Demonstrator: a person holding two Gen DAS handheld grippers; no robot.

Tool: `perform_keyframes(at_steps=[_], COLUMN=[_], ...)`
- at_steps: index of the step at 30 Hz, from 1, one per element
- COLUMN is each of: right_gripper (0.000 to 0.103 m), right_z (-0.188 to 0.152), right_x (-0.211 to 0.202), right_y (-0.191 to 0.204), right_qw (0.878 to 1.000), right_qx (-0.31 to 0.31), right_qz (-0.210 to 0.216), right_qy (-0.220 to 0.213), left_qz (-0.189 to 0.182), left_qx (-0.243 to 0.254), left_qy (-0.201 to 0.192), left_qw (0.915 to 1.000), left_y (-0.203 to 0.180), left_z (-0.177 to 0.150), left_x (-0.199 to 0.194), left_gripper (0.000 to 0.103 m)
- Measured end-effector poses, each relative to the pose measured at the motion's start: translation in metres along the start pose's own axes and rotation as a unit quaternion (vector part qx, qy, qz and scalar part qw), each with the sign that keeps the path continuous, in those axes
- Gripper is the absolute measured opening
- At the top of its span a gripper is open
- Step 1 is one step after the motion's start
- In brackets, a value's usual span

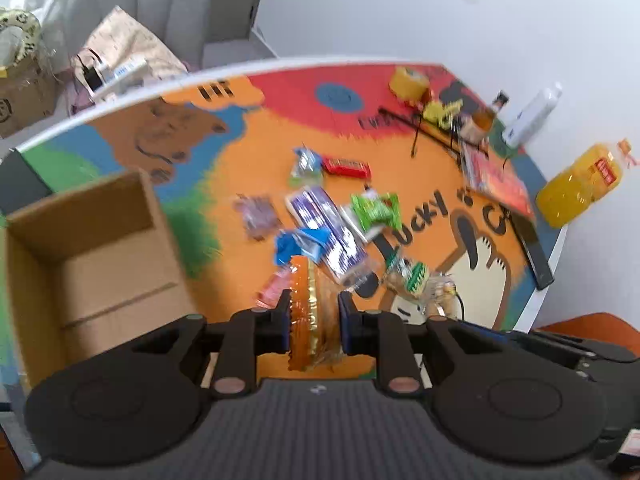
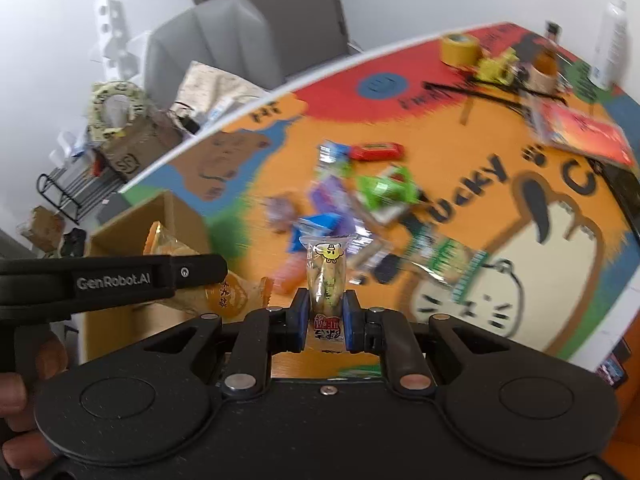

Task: Organize snacks
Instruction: 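Carry both snacks over the cardboard box and open both grippers to drop them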

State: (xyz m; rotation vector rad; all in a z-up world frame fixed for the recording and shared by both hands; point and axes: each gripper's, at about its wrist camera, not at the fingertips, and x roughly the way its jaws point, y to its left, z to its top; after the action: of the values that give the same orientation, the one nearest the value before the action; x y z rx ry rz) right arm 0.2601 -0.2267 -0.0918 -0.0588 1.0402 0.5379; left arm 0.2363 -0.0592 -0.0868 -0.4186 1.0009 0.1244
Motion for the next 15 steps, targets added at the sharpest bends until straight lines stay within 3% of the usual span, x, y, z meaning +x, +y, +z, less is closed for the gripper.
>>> perform_keyframes(at_steps=[7, 15], right_gripper=[0.016, 0.016], right_z=[0.002, -0.001], right_x=[-0.003, 0.0], right_y=[0.054, 0.096], right_qw=[0.999, 0.997], right_qx=[-0.031, -0.057], right_qz=[0.032, 0.05], right_qy=[-0.011, -0.016], left_qz=[0.021, 0.04], left_qx=[-0.022, -0.052], left_qy=[-0.035, -0.048], left_qw=[0.9989, 0.9967], left_y=[0.041, 0.089], left_z=[0.001, -0.009], left_x=[-0.046, -0.074], left_gripper=[0.021, 0.021])
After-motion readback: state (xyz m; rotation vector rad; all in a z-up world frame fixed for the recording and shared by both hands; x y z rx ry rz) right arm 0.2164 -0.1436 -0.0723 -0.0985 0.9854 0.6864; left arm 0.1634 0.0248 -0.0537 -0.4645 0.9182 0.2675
